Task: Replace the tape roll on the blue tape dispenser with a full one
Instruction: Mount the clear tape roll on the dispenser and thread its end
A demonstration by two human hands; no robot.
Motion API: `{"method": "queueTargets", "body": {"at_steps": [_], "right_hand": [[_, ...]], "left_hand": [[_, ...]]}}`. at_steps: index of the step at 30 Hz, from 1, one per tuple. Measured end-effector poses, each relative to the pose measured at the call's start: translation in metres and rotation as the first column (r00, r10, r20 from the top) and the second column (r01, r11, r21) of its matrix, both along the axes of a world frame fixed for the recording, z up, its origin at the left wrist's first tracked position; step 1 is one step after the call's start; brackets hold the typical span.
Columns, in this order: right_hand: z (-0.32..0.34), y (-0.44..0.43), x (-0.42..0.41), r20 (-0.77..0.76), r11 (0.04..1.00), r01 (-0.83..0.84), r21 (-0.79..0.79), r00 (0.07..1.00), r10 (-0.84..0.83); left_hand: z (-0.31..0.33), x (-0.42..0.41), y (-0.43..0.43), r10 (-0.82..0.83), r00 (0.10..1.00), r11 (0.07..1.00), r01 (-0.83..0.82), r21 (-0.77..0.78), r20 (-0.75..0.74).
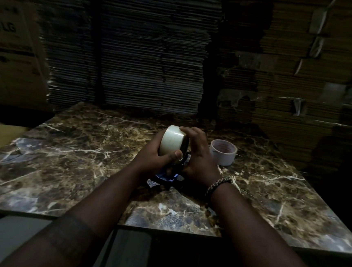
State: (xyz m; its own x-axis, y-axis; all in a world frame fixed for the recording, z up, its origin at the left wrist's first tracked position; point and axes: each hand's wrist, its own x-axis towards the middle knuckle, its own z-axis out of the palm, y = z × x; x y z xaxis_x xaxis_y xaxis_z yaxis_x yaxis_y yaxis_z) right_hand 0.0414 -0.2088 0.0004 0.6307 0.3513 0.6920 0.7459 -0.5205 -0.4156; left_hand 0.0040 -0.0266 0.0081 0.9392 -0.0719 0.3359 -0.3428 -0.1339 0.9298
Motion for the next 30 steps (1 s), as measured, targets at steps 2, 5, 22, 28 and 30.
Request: {"method": "queueTargets", "body": {"at_steps": [2, 5, 22, 28, 30], "right_hand": [[0.001, -0.001, 0.0, -0.022, 1.0, -0.009, 0.005, 1.0, 0.01], [0.002, -0.003, -0.003, -0.084, 0.999, -0.029, 0.04, 0.996, 0.032], [0.003, -0.008, 0.0, -0.37, 0.987, 0.021, 0.157, 0.928, 0.039], [0.003, -0.01, 0.001, -0.431, 0.977, 0.018, 0.213, 0.899, 0.078], [0.003, -0.011, 0.001, -0.451, 0.97, 0.003, 0.241, 0.886, 0.11]], "left_hand": [[-0.001, 0.001, 0.001, -0.01, 1.0, 0.999, 0.009, -0.052, -0.004], [0.0, 0.002, 0.001, -0.003, 1.0, 0.998, 0.003, -0.063, -0.003], [0.007, 0.006, 0.01, 0.045, 0.998, 0.993, -0.041, -0.11, 0.036], [0.008, 0.005, 0.01, 0.075, 0.995, 0.99, -0.067, -0.125, 0.066], [0.008, 0.006, 0.01, 0.085, 0.993, 0.991, -0.075, -0.115, 0.081]]}}
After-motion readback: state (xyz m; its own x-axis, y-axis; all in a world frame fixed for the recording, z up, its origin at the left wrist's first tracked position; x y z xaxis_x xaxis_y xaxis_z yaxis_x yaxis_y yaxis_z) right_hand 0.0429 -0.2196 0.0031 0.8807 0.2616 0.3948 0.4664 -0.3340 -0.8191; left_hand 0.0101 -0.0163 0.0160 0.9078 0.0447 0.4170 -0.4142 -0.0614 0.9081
